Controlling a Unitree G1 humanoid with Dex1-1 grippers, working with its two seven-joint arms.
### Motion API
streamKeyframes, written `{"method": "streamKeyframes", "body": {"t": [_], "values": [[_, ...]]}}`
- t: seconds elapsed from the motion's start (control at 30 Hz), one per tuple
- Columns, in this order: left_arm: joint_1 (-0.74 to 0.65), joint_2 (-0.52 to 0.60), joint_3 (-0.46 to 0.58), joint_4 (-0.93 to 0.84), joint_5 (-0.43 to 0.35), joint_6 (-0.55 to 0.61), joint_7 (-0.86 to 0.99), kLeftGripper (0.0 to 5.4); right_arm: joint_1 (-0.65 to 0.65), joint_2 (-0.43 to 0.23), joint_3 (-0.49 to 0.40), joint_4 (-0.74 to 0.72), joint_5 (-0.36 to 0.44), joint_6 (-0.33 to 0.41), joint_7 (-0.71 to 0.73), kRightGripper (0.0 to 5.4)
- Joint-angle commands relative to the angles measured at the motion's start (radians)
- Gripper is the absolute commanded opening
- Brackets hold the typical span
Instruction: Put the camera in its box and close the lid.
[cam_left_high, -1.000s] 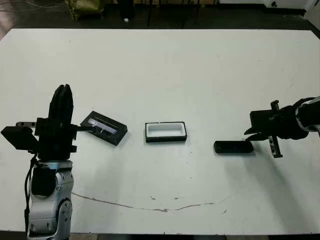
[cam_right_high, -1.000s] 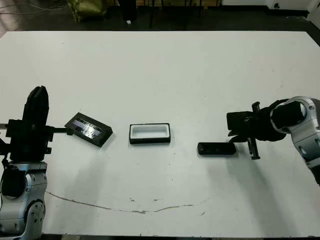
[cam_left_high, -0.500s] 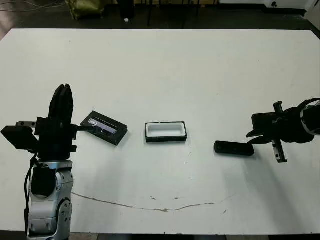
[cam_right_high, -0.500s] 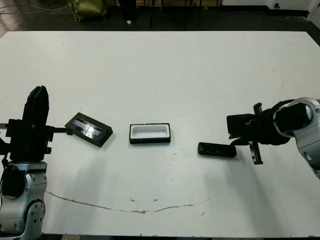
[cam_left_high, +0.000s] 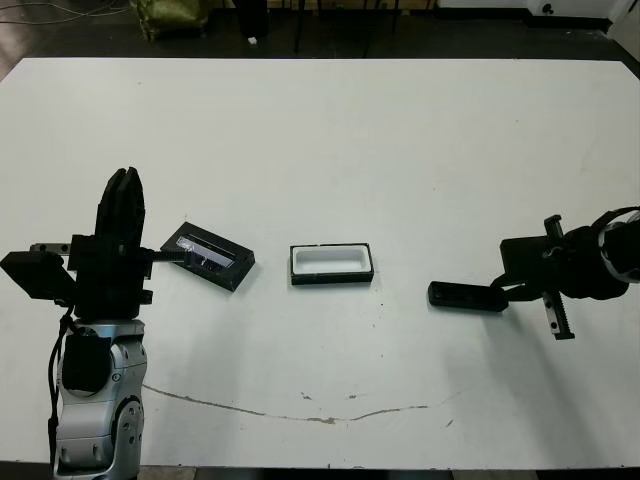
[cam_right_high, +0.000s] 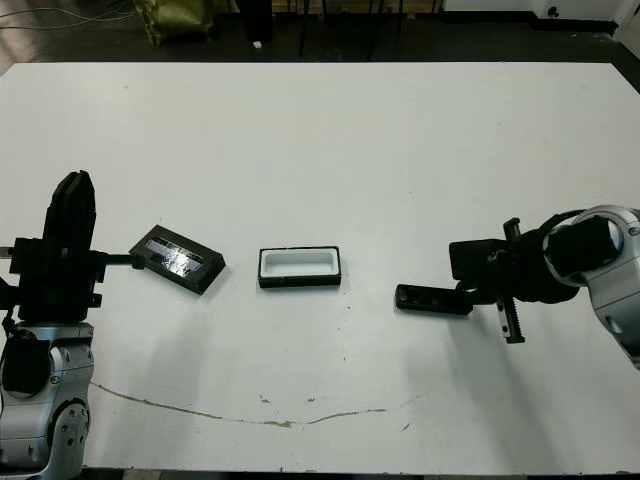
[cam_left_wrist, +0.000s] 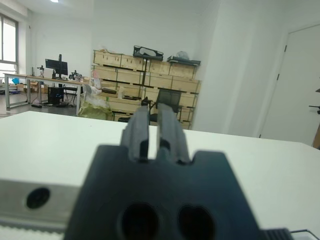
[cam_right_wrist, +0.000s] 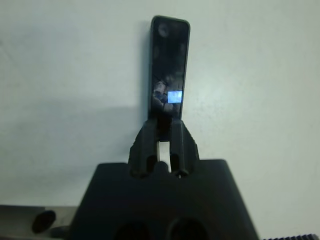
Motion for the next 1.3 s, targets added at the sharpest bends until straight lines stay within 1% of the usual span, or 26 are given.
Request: {"method": "streamKeyframes", "body": {"t": [0.03, 0.23, 0.43, 0.5, 0.57, 0.6, 0.73, 0.9, 0.97, 1.0, 1.03, 1.07, 1.13, 1.2, 1.27, 1.3], "values": [[0.019, 0.005, 0.004, 0.017, 0.016, -0.005, 0.003, 0.03, 0.033, -0.014, -0.004, -0.008, 0.025, 0.007, 0.007, 0.00], [0.020, 0.005, 0.005, 0.014, 0.003, 0.002, 0.001, 0.03, 0.039, -0.036, -0.029, -0.047, 0.087, 0.030, 0.027, 0.00], [0.021, 0.003, 0.005, 0.010, -0.002, 0.005, 0.002, 0.03, 0.021, -0.076, -0.026, -0.154, 0.092, 0.085, 0.049, 0.00], [0.019, 0.003, 0.005, 0.012, -0.002, 0.001, 0.001, 0.03, 0.021, -0.082, -0.031, -0.181, 0.107, 0.107, 0.054, 0.00], [0.018, 0.004, 0.005, 0.017, 0.000, -0.004, -0.002, 0.03, 0.018, -0.088, -0.037, -0.205, 0.127, 0.149, 0.058, 0.00], [0.018, 0.004, 0.005, 0.019, 0.005, -0.007, 0.001, 0.03, 0.018, -0.091, -0.039, -0.214, 0.133, 0.160, 0.059, 0.00], [0.018, 0.006, 0.006, 0.021, 0.010, -0.008, 0.002, 0.03, 0.018, -0.100, -0.039, -0.241, 0.147, 0.174, 0.060, 0.00], [0.021, 0.003, 0.004, 0.016, 0.021, -0.004, 0.012, 0.03, -0.004, -0.118, -0.020, -0.285, 0.136, 0.230, 0.062, 0.00], [0.020, 0.003, 0.004, 0.018, 0.019, -0.006, 0.009, 0.03, -0.011, -0.113, -0.022, -0.260, 0.143, 0.214, 0.061, 0.00], [0.019, 0.002, 0.005, 0.022, 0.018, -0.011, 0.007, 0.03, -0.012, -0.101, -0.027, -0.206, 0.143, 0.172, 0.050, 0.00], [0.018, 0.001, 0.005, 0.026, 0.018, -0.016, 0.005, 0.03, -0.016, -0.089, -0.042, -0.150, 0.149, 0.122, 0.037, 0.00], [0.018, 0.001, 0.005, 0.027, 0.019, -0.018, 0.005, 0.03, -0.026, -0.083, -0.064, -0.112, 0.159, 0.092, 0.026, 0.00], [0.020, 0.000, 0.003, 0.024, 0.017, -0.012, 0.007, 0.03, -0.053, -0.067, -0.150, -0.071, 0.235, 0.079, 0.014, 0.00], [0.020, -0.002, -0.001, 0.024, 0.019, -0.010, 0.008, 0.03, -0.077, -0.071, -0.245, -0.074, 0.318, 0.118, 0.004, 0.00], [0.021, -0.006, -0.005, 0.022, 0.016, -0.008, 0.009, 0.03, -0.065, -0.065, -0.360, -0.093, 0.390, 0.156, -0.047, 0.00], [0.020, -0.006, -0.005, 0.024, 0.012, -0.008, 0.006, 0.03, -0.044, -0.025, -0.425, -0.075, 0.446, 0.150, -0.076, 0.00]]}}
